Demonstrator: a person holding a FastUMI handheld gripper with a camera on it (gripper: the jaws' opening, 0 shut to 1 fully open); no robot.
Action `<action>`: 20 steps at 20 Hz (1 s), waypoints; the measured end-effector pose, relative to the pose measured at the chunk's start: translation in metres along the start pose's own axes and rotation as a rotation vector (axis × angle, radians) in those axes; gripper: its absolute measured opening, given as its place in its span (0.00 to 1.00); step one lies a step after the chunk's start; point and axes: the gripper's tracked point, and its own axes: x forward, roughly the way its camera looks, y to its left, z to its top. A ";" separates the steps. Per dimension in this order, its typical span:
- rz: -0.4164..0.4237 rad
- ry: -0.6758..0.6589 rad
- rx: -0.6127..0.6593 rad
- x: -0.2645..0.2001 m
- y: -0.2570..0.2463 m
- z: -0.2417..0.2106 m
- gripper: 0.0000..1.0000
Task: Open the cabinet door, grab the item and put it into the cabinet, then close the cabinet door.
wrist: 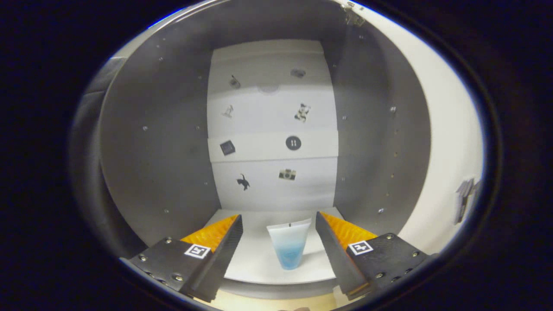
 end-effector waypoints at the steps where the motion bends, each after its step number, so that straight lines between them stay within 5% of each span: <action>1: -0.009 -0.034 -0.005 -0.009 -0.001 0.009 1.00; 11: -0.108 -0.151 -0.048 -0.126 -0.008 0.040 1.00; 20: -0.317 -0.196 -0.089 -0.245 -0.026 0.034 1.00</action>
